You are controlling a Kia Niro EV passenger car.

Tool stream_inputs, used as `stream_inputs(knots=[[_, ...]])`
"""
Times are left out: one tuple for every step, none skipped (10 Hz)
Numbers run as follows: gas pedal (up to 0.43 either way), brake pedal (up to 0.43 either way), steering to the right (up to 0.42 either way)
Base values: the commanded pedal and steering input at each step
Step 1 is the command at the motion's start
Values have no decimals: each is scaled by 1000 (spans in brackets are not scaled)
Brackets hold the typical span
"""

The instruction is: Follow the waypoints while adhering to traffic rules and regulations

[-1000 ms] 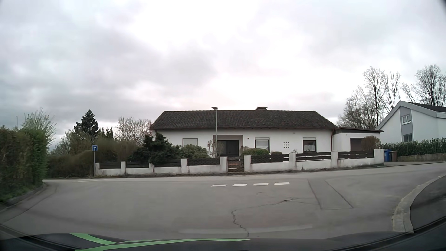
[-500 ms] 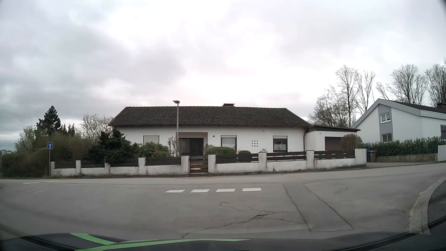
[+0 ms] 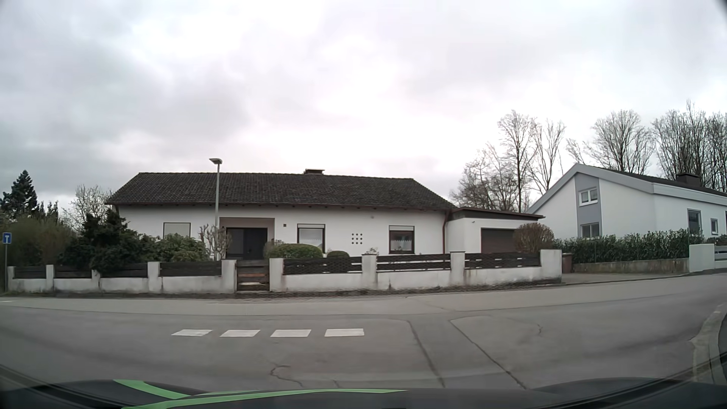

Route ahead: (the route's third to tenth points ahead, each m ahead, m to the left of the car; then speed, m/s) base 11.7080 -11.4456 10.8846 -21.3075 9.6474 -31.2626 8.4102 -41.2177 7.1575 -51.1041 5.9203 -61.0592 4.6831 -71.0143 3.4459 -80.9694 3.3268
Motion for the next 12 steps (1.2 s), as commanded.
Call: stream_inputs(knots=[[0, 0, 316], [0, 0, 312], [0, 0, 312], [0, 0, 312], [0, 0, 312], [0, 0, 313], [0, 0, 314], [0, 0, 315], [20, 0, 317], [67, 0, 319], [87, 0, 319], [110, 0, 319]])
